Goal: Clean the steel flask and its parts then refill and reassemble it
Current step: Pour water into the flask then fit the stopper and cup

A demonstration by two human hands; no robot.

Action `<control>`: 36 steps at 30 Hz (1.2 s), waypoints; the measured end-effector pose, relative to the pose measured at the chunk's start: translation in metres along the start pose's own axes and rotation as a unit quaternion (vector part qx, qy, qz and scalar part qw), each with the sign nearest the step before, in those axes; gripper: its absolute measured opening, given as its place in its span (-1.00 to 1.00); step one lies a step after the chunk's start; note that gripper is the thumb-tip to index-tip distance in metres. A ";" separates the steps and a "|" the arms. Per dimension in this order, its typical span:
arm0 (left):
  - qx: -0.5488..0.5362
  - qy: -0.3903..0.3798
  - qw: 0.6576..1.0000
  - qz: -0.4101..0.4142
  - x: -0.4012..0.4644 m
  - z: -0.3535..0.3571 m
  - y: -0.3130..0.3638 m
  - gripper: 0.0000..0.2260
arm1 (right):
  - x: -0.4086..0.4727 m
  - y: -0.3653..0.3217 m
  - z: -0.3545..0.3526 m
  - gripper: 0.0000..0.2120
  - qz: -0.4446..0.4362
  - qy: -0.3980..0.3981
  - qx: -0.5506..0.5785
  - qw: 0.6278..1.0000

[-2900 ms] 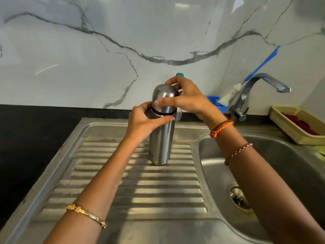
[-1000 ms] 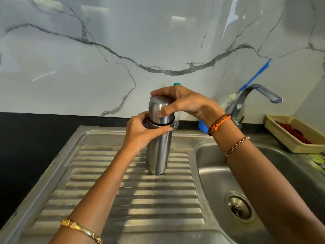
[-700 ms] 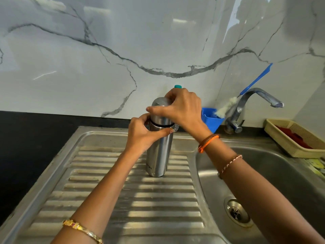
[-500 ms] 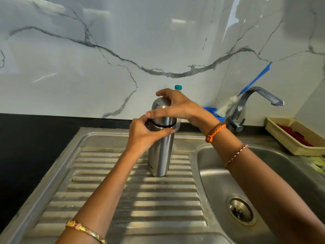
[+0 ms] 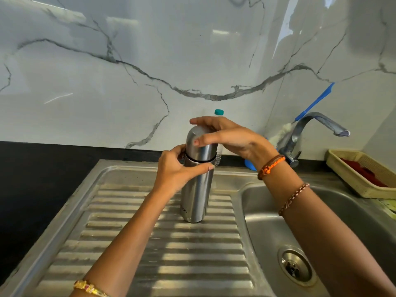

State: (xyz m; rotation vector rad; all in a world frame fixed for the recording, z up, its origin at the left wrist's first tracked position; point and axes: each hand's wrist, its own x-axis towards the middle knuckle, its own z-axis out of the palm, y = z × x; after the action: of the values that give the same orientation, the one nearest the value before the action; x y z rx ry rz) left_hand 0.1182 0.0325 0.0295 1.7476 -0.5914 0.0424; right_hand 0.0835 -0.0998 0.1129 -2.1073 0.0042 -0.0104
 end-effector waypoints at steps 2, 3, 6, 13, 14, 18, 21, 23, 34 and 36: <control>-0.003 0.002 1.000 0.004 -0.003 -0.001 -0.002 -0.61 | -0.005 0.004 -0.005 -0.45 -0.028 -0.032 0.060 0.997; -0.004 0.004 1.000 0.006 -0.004 -0.001 -0.003 -0.61 | -0.006 0.006 -0.004 -0.49 -0.030 -0.015 0.074 0.997; -0.005 0.012 1.000 0.011 -0.001 0.001 -0.002 -0.63 | -0.003 0.006 0.006 -0.61 -0.006 0.117 0.053 0.992; 0.000 0.007 1.000 0.011 0.008 -0.001 0.003 -0.64 | 0.000 -0.005 0.006 -0.42 0.008 0.055 0.026 0.998; 0.000 0.005 1.000 0.011 0.008 -0.001 0.003 -0.63 | -0.005 -0.006 0.001 -0.42 -0.001 0.032 0.082 0.996; 0.000 0.003 1.000 0.018 0.009 0.000 0.003 -0.63 | -0.006 -0.002 0.003 -0.44 -0.019 0.114 0.077 0.990; -0.002 0.009 1.000 0.014 0.007 0.000 0.001 -0.63 | 0.000 -0.001 0.011 -0.42 -0.012 0.171 -0.003 0.985; -0.003 0.006 1.000 0.013 0.008 0.000 0.001 -0.63 | 0.001 -0.007 0.007 -0.40 -0.011 0.139 -0.041 0.989; -0.024 -0.007 1.000 0.004 0.011 0.001 -0.001 -0.60 | 0.010 -0.009 0.017 -0.57 -0.023 0.215 -0.263 0.940; -0.021 -0.011 1.000 0.005 0.012 0.000 0.000 -0.59 | 0.012 -0.010 0.015 -0.52 -0.014 0.164 -0.264 0.951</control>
State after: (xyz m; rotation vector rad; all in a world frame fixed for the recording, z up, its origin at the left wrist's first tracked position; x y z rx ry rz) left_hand 0.1290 0.0276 0.0335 1.7067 -0.6133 0.0191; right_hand 0.0957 -0.0824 0.1138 -2.6153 0.1948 -0.4190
